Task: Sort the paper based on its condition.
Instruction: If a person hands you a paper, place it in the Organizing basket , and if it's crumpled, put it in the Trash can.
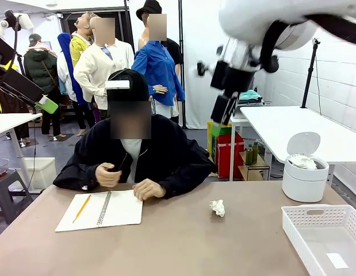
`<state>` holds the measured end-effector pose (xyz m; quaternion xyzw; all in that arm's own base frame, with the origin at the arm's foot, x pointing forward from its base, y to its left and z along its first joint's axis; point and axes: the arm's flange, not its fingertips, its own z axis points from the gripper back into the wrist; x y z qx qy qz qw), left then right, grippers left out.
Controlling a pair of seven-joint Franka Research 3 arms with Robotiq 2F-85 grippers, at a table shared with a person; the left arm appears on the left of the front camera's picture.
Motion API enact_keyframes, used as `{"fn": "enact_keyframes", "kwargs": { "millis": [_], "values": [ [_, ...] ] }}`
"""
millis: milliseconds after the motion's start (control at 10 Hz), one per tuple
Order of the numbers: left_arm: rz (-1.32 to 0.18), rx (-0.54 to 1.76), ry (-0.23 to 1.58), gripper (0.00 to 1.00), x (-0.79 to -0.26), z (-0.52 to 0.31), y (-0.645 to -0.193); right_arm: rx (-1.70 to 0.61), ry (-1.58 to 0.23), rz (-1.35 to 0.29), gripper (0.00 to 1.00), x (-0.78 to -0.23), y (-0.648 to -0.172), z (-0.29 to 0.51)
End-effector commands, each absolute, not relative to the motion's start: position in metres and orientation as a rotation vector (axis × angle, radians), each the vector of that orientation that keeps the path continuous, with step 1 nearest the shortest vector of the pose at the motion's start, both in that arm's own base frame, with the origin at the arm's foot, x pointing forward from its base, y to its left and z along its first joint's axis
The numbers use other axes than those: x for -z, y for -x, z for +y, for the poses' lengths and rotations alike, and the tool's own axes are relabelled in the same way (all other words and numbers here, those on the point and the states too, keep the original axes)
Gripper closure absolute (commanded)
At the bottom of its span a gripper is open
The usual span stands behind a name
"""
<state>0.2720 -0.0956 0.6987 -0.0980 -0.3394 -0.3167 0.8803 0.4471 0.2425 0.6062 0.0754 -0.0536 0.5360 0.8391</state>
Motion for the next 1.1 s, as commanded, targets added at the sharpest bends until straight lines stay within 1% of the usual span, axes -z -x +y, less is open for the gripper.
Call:
{"fn": "enact_keyframes", "kwargs": {
  "millis": [0, 200, 300, 500, 600, 700, 800, 900, 1000],
  "values": [
    [-0.708, 0.658, 0.202, 0.00, -0.699, -0.095, -0.272, -1.192, -0.097, 0.027, 0.00, -0.599, -0.453, 0.262],
    [-0.708, 0.658, 0.202, 0.00, -0.699, -0.095, -0.272, -1.152, -0.029, 0.056, 0.00, -0.549, -0.442, 0.276],
    [-0.708, 0.658, 0.202, 0.00, -0.699, -0.095, -0.272, -1.098, 0.040, 0.003, 0.00, -0.516, -0.440, 0.282],
    [-0.708, 0.658, 0.202, 0.00, -0.699, -0.095, -0.272, -0.865, 0.117, -0.108, 0.00, -0.470, -0.440, 0.283],
    [-0.708, 0.658, 0.202, 0.00, -0.699, -0.095, -0.272, -0.761, 0.133, -0.114, 0.00, -0.457, -0.443, 0.279],
    [-0.708, 0.658, 0.202, 0.00, -0.699, -0.095, -0.272, -0.641, 0.127, -0.155, 0.00, -0.458, -0.457, 0.271],
    [-0.708, 0.658, 0.202, 0.00, -0.699, -0.095, -0.272, -0.723, -0.070, -0.155, 0.00, -0.488, -0.472, 0.264],
    [-0.708, 0.658, 0.202, 0.00, -0.699, -0.095, -0.272, -0.774, 0.073, -0.135, 0.00, -0.460, -0.453, 0.276],
    [-0.708, 0.658, 0.202, 0.00, -0.699, -0.095, -0.272, -0.774, 0.073, -0.135, 0.00, -0.460, -0.453, 0.276]
  ]
}}
